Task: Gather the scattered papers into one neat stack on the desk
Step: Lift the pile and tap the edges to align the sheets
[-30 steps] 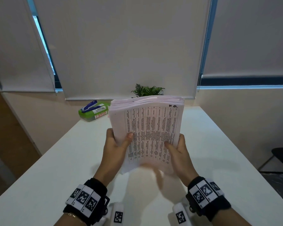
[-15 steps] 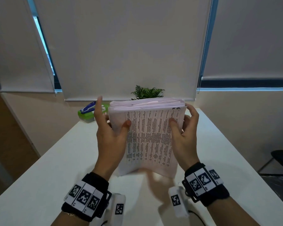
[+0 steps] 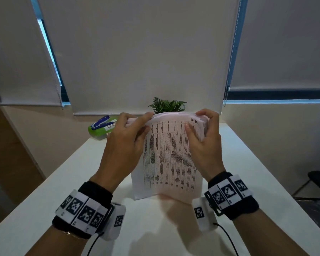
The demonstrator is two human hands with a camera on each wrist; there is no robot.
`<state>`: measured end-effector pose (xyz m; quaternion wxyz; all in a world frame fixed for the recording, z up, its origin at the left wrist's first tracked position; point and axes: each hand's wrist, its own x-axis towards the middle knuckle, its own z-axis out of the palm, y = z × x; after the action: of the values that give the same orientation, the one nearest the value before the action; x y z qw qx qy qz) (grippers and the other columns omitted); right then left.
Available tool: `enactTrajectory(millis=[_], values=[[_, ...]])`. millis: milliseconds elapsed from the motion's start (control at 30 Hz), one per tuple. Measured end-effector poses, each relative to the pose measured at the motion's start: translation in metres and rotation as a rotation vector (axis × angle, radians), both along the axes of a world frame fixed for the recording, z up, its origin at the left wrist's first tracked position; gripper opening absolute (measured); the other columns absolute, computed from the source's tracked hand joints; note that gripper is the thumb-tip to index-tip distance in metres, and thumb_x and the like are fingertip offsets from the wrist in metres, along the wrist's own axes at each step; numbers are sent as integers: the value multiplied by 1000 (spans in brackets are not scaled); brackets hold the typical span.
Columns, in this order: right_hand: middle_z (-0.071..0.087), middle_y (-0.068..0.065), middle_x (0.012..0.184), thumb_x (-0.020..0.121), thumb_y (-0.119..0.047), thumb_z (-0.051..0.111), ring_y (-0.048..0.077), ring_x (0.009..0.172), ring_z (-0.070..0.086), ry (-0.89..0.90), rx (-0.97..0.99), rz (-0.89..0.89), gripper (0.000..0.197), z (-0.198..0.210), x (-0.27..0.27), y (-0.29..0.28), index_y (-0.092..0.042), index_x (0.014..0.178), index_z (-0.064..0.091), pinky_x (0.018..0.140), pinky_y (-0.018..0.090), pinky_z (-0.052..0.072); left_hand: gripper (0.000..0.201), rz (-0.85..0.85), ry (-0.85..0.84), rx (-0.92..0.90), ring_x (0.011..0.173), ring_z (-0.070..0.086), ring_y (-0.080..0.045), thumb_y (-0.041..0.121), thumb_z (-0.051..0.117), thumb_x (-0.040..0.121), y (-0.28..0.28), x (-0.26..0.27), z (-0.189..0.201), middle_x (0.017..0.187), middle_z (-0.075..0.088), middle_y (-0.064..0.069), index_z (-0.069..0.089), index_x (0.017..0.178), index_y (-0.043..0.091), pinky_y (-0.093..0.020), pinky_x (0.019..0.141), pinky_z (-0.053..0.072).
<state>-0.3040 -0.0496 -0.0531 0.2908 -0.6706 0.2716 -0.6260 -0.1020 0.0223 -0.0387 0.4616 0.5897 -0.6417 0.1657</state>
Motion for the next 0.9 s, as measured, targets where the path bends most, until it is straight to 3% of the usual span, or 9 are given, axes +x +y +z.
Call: enactTrajectory(millis=[133,300,400,533,567,633,700,767,900], values=[[67,-2,110,107,-17,54,15,95,74,51,-63,-14,30,-9,-1,-5,-33,131,48,69,39,67,46,14,27,-14,99,44,1,31,61,106,-2,4,-1,126,45,0,54,151,36,-4,70,46],[64,2,115,107,-13,53,18,100,71,46,-36,29,29,-14,-3,-9,-30,129,49,73,42,66,70,-145,271,95,121,54,-17,40,64,103,-4,6,-12,143,44,-1,23,157,57,-42,90,59],[63,-1,114,104,-7,55,18,99,71,54,-37,44,38,-13,-4,-8,-36,129,47,71,43,66,65,-102,194,144,120,57,-18,45,60,103,-3,3,-13,145,44,-2,25,154,64,-52,92,64],[68,-18,104,100,-3,61,19,95,74,-44,37,159,59,-17,-7,-7,-41,139,39,70,43,67,93,-311,614,63,102,68,12,23,87,85,-8,6,-19,112,52,55,29,153,47,-22,76,63],[71,-14,105,97,-5,67,18,97,76,-99,80,187,69,-19,-8,-8,-43,145,36,74,40,67,87,-396,761,89,101,71,9,21,90,80,-7,6,-20,110,60,52,41,149,40,-24,76,65],[74,2,112,88,-10,80,19,101,77,-180,198,215,80,-25,-9,-11,-37,151,38,80,40,66,57,-506,908,177,104,78,-11,23,88,76,-9,6,-24,116,79,20,71,129,36,-42,88,66],[78,7,111,82,-13,85,18,101,77,-113,287,240,57,-28,-11,-14,-17,134,62,85,45,65,38,-545,907,225,104,80,-19,21,85,77,-9,6,-29,113,83,3,83,108,42,-49,94,62],[81,2,105,78,-13,88,14,98,78,-11,344,259,38,-36,-14,-18,-12,114,74,84,39,65,39,-576,912,245,107,79,-21,16,85,78,-10,5,-32,115,82,0,83,108,42,-47,95,61],[82,-1,101,79,-12,88,15,94,79,-76,357,244,31,-45,-11,-16,-15,108,77,77,33,65,35,-547,935,192,100,81,-17,9,87,82,-15,-3,-36,106,84,3,81,110,28,-40,89,64]])
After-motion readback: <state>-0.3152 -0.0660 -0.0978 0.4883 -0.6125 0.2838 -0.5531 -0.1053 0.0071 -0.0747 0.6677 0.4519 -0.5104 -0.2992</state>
